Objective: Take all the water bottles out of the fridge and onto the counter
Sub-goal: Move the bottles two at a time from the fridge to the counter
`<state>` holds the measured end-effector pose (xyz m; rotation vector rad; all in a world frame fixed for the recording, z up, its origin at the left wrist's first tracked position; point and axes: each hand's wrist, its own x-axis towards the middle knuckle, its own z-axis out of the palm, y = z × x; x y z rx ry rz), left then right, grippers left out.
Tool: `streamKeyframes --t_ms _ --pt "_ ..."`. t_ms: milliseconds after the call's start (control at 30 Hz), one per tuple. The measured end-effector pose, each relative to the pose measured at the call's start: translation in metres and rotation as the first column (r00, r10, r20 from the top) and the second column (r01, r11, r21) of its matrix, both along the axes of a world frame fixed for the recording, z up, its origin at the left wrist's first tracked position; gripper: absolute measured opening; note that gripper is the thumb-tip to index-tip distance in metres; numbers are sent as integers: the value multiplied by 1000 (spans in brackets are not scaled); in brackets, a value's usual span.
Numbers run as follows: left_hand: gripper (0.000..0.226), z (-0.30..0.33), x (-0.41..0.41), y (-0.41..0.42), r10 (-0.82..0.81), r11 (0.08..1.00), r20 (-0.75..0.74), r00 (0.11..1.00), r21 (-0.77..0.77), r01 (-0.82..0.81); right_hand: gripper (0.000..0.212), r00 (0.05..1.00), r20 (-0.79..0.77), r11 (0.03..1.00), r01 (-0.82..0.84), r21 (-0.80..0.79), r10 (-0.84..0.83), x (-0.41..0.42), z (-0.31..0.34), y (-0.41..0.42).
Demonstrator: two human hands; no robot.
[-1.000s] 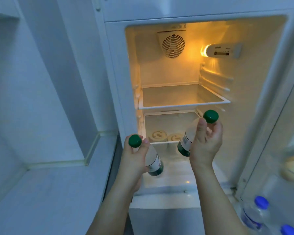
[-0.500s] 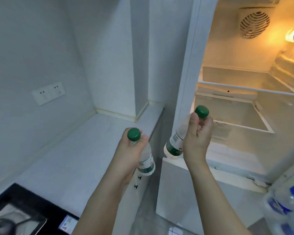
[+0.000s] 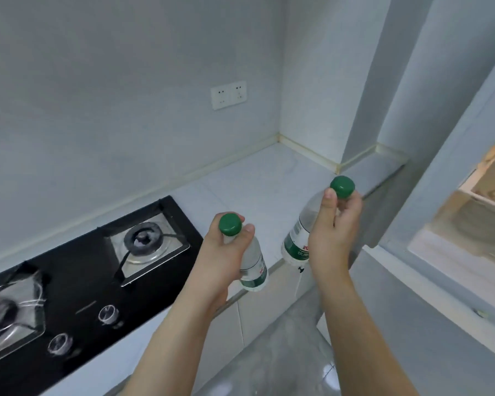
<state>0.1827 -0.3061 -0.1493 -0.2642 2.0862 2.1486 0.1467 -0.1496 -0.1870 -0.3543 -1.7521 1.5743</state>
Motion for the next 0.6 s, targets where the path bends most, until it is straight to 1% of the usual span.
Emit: streamKeyframes --t_ms 100,233,333,467,600 --pt "15 -1 25 -35 106 994 22 994 -7 -106 34 992 21 992 -124 8 124 9 -1 -42" --pt "14 3 53 -81 226 974 9 974 -15 -226 33 970 17 971 -241 1 241 20 8 -91" --pt "14 12 76 -120 286 958 -18 958 -21 -287 34 950 21 950 -311 -8 311 30 17 -130" --pt "12 21 113 -175 357 934 -56 932 -5 -358 21 914 25 914 -405 1 405 53 28 -191" --pt "9 28 164 -238 419 907 -60 906 -9 -420 25 868 34 869 -495 -9 495 89 37 -263"
